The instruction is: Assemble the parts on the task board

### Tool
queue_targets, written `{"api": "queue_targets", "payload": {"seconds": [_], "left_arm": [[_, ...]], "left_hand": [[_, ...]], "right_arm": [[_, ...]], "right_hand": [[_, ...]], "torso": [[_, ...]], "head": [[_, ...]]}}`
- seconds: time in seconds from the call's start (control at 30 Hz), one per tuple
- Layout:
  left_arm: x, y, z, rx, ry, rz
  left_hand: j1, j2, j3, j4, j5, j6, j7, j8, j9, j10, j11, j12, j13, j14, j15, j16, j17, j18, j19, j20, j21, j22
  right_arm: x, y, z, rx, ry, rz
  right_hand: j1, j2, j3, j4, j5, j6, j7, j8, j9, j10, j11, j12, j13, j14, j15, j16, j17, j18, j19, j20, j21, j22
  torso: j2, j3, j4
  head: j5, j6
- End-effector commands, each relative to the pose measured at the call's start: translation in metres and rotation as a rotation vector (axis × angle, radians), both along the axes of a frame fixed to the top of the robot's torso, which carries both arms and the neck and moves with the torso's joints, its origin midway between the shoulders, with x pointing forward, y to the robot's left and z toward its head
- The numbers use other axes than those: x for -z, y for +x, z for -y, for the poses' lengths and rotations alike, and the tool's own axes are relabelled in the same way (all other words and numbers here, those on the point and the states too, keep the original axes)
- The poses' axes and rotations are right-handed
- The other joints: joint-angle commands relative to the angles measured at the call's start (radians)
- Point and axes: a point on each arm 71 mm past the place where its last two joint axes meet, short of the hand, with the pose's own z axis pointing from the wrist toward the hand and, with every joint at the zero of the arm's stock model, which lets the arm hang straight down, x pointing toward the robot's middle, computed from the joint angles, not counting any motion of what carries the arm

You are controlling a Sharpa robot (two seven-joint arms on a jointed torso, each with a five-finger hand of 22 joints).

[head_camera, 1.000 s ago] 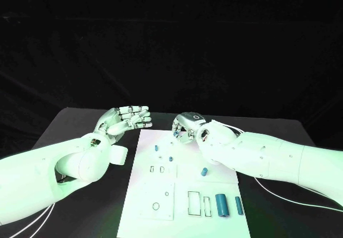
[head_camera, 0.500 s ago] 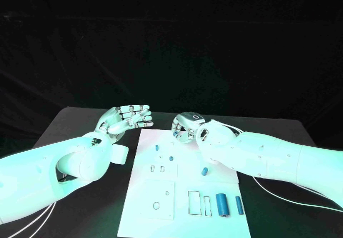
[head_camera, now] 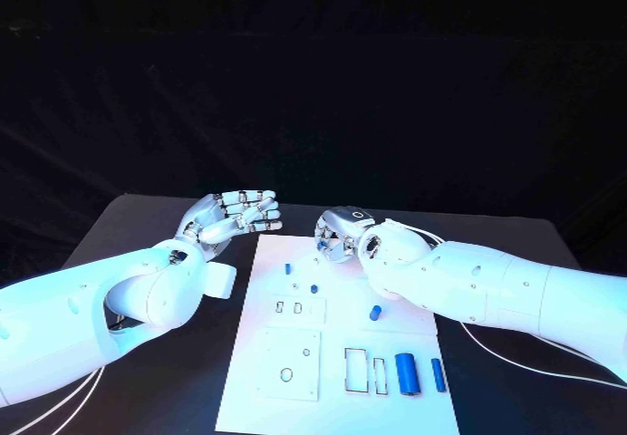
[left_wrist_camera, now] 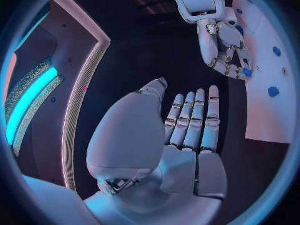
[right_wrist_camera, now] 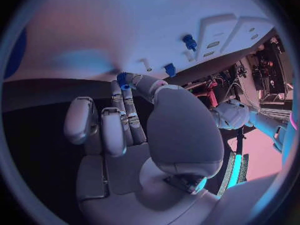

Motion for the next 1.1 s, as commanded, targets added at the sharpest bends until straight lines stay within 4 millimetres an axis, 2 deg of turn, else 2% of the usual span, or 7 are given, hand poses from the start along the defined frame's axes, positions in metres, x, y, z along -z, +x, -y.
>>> {"api": "queue_targets", "payload": {"seconds": [0.03,0.27,0.47,0.6,0.87,1.0,1.1], "left_arm": [[-0.002,0.000,0.002,0.018,-0.012,0.007],[-0.002,0.000,0.001,0.016,-0.011,0.008],[-0.002,0.001,-0.001,0.011,-0.009,0.008],[-0.002,0.001,-0.003,0.007,-0.007,0.007],[-0.001,0.003,-0.012,-0.011,-0.003,0.005],[-0.001,0.003,-0.015,-0.015,-0.004,0.004],[-0.001,0.004,-0.017,-0.021,-0.004,0.007]], "left_hand": [[0.001,-0.008,0.004,-0.001,-0.002,-0.006,0.047,-0.005,-0.001,-0.006,0.002,-0.004,-0.001,-0.006,0.000,-0.003,0.001,0.012,0.004,0.001,0.002,-0.001],[0.001,-0.008,0.005,-0.001,-0.002,-0.007,0.047,-0.005,-0.001,-0.006,0.003,-0.005,-0.001,-0.008,0.000,-0.005,0.001,0.012,0.003,0.001,0.001,-0.002],[0.001,-0.008,0.005,-0.001,-0.002,-0.007,0.047,-0.005,-0.001,-0.007,0.003,-0.005,-0.001,-0.009,0.001,-0.006,0.001,0.012,0.002,0.001,0.001,-0.002],[0.001,-0.008,0.005,-0.001,-0.002,-0.008,0.048,-0.006,-0.001,-0.007,0.003,-0.005,-0.001,-0.010,0.001,-0.007,0.001,0.012,0.002,0.002,0.001,-0.002],[0.000,-0.010,0.005,-0.001,-0.002,-0.010,0.049,-0.007,-0.002,-0.010,0.004,-0.006,-0.001,-0.013,0.002,-0.009,0.002,0.012,0.001,0.002,0.000,-0.003],[0.000,-0.010,0.005,-0.001,-0.002,-0.010,0.049,-0.007,-0.002,-0.010,0.004,-0.006,-0.001,-0.013,0.002,-0.009,0.002,0.012,0.001,0.002,0.000,-0.003],[0.000,-0.010,0.005,-0.001,-0.002,-0.010,0.049,-0.007,-0.002,-0.010,0.004,-0.006,-0.001,-0.013,0.002,-0.009,0.002,0.012,0.001,0.002,0.000,-0.003]], "right_arm": [[0.003,0.000,0.000,-0.007,-0.016,-0.016],[0.001,0.001,0.002,-0.002,0.007,-0.001],[0.000,-0.002,0.010,-0.001,0.025,0.004],[-0.003,-0.007,0.023,0.009,0.044,0.000],[-0.021,-0.022,0.069,0.082,0.141,-0.033],[-0.026,-0.028,0.091,0.121,0.150,-0.043],[-0.027,-0.030,0.107,0.153,0.143,-0.066]], "right_hand": [[-0.021,-0.011,0.004,-0.002,0.002,-0.017,0.005,-0.005,0.003,-0.027,0.006,-0.015,0.017,0.026,0.012,-0.004,-0.011,-0.004,-0.016,0.004,-0.014,-0.014],[-0.036,-0.047,-0.025,-0.003,-0.001,-0.130,0.026,-0.056,-0.004,-0.199,0.038,-0.029,-0.017,-0.025,0.038,-0.093,-0.182,0.035,-0.136,0.030,-0.155,-0.194],[0.016,-0.019,-0.239,0.017,0.007,-0.175,0.007,-0.081,0.003,-0.295,0.040,0.043,-0.010,-0.048,0.040,-0.153,-0.282,0.050,-0.173,0.034,-0.260,-0.290],[0.037,-0.010,-0.289,0.031,0.009,-0.172,0.003,-0.084,0.006,-0.302,0.038,0.076,-0.009,-0.045,0.038,-0.152,-0.283,0.049,-0.161,0.032,-0.264,-0.286],[0.032,-0.011,-0.295,0.070,0.008,-0.141,0.021,-0.082,0.010,-0.228,0.027,0.172,0.003,-0.020,0.034,-0.098,-0.208,0.032,-0.109,0.021,-0.208,-0.201],[0.004,-0.021,-0.270,0.108,0.007,-0.127,0.023,-0.084,0.011,-0.090,0.010,0.239,0.023,-0.001,0.020,-0.066,-0.156,0.020,-0.065,0.014,-0.156,-0.133],[0.003,-0.042,-0.265,0.123,0.006,-0.122,0.006,-0.087,0.012,0.000,-0.012,0.280,0.049,0.016,0.001,-0.030,-0.085,0.010,-0.034,0.003,-0.117,-0.081]], "torso": [[0.000,-0.0003,-0.0007],[0.000,0.0007,-0.0016],[0.000,0.0021,-0.0040],[-0.002,0.0028,-0.0044],[-0.008,0.0086,-0.0168],[-0.011,0.0114,-0.0206],[-0.013,0.0138,-0.0242]], "head": [[0.001,0.000],[0.001,0.005],[0.001,0.008],[0.001,0.010],[-0.004,0.017],[-0.015,0.016],[-0.019,0.015]]}}
